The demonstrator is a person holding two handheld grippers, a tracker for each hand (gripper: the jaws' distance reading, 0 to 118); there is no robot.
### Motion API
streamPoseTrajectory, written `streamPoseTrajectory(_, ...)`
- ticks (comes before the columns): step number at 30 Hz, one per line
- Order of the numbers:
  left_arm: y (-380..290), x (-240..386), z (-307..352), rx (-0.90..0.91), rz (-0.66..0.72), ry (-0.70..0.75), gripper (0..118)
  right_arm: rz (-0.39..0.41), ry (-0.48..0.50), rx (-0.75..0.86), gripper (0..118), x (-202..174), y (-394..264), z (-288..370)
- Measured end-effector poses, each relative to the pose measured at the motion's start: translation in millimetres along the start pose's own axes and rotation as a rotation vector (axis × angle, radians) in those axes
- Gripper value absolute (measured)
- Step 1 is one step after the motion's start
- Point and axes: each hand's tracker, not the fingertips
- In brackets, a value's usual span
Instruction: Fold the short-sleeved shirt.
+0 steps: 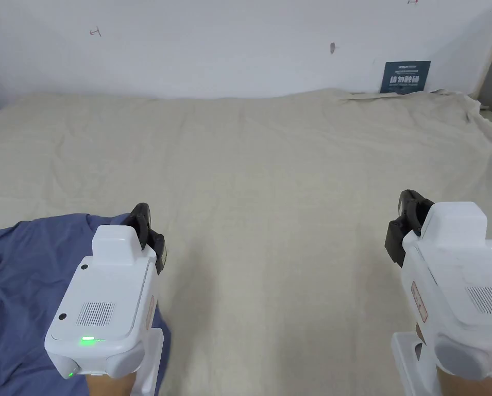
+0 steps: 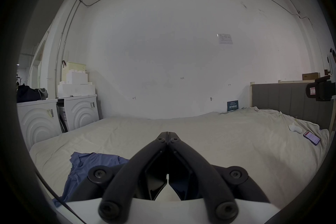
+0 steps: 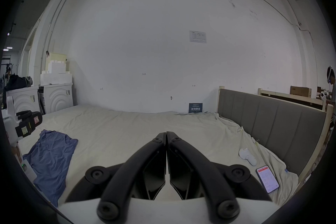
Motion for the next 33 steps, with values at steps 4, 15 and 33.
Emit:
streamPoseTrajectory(4,-1,-23,5,-0.005,0.003,0.049,0,0.003,0.046,0.011,0,-19,3,-9)
streamPoseTrajectory(15,-2,-128,48,-0.013,0.004,0.291,0,0.009,0.277,0.031,0,-117,11,-31)
streamPoseTrajectory(33,-15,-259,131,-0.105,0.021,0.570,0,0.009,0.533,0.013,0,-237,1,-28)
